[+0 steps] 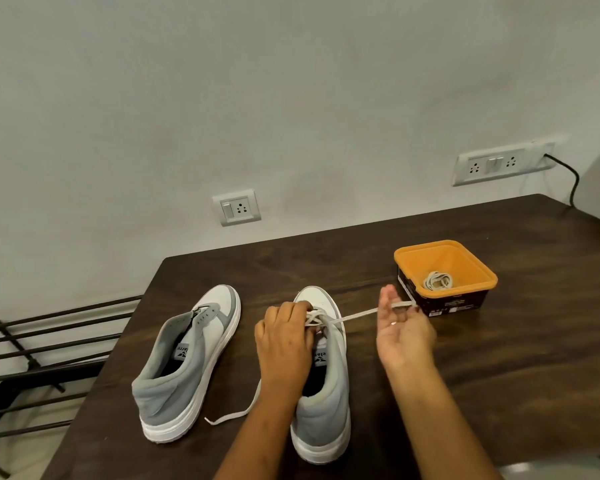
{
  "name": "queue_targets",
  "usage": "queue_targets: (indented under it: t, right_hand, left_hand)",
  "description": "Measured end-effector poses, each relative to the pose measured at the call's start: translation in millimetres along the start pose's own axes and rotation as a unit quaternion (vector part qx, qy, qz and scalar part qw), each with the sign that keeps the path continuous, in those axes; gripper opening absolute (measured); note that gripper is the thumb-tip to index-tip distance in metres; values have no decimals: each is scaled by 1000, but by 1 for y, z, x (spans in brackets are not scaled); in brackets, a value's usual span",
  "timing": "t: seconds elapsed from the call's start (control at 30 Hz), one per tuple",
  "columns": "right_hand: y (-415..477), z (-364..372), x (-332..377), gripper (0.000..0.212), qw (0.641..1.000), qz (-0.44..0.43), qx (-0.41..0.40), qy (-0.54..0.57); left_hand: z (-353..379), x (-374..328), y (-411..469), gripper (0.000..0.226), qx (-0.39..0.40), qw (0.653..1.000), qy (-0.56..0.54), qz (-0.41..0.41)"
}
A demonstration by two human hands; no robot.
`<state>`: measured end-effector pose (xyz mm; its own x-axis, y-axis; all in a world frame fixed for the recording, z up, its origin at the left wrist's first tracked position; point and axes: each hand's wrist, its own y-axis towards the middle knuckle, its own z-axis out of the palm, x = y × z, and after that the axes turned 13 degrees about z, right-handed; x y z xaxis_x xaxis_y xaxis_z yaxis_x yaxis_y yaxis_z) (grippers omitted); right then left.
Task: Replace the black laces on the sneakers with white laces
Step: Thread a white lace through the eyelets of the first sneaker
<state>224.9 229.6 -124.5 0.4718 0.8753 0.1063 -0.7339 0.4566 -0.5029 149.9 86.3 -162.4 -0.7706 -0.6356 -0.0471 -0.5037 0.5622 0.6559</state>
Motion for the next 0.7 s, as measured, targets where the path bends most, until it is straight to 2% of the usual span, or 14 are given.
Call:
queue_targets:
  t: [0.03,0.1,0.2,0.33,0.47,0.57,0.63,0.7]
  right_hand:
    - [-5,5,5,36,999,-35,31,5]
    - [-15,14,10,33,985,-141,36,-89]
    - [-23,23,15,18,918,-310,-2,-247]
    - [-25,22,18,24,826,-430,10,-363]
    - [-35,21,6,15,750,-483,23,-452]
    - [-37,21,-3,14,718,-498,69,-482]
    - [-36,20,-7,12,702,-471,88,-527]
    - [-29,14,-10,11,676,-392,89,-617]
  left_hand:
    - [0,0,-1,41,5,1000,-1,-22]
    - [-5,-2,-2,45,31,996,-2,-81]
    - [-8,-1,-1,48,80,981,-44,-171]
    - [-12,-3,1,19,90,973,-103,-186]
    - [-16,-5,2,9,96,979,-89,-159]
    - [-18,-5,3,9,105,972,-119,-174]
    - [-20,-4,2,8,107,960,-166,-199]
    - [-24,-4,-2,10,96,952,-198,-212]
